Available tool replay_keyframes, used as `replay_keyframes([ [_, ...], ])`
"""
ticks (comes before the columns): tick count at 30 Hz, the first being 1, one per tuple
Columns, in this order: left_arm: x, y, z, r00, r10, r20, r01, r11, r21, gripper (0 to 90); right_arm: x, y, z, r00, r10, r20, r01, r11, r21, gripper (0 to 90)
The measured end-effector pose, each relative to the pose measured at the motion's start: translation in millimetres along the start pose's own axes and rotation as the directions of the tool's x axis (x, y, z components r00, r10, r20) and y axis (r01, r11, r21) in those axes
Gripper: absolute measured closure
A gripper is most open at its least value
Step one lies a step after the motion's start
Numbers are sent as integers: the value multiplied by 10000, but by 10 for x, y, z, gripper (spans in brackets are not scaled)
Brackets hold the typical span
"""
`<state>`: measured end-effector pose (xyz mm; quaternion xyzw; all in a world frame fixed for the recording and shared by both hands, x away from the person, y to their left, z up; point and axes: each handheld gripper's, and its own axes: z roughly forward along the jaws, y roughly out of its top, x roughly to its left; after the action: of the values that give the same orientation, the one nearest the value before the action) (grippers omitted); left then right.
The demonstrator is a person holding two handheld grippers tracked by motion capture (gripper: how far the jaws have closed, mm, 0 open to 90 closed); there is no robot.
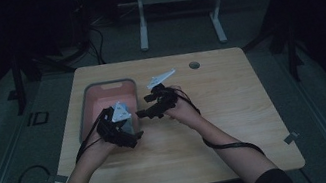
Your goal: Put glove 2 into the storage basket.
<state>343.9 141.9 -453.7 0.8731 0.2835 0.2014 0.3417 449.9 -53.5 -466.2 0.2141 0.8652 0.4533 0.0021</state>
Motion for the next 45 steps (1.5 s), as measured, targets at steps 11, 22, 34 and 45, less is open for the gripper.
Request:
replay_keyframes([
  [11,-244,98,86,9993,109,351,-96,9992,-380,23,-34,-254,-151,9997,-86,235,88,9999,-70,173],
  [22,-468,142,215,9964,353,765,-309,9978,-579,23,-109,-500,-266,9994,25,340,-26,10000,33,173],
  [34,-696,171,355,9899,650,1263,-561,9958,-729,23,-142,-714,-397,9988,267,419,-264,9996,-69,173],
  [45,-870,176,453,9843,909,1512,-790,9934,-826,23,-147,-871,-475,9979,339,549,-338,9994,-20,170],
])
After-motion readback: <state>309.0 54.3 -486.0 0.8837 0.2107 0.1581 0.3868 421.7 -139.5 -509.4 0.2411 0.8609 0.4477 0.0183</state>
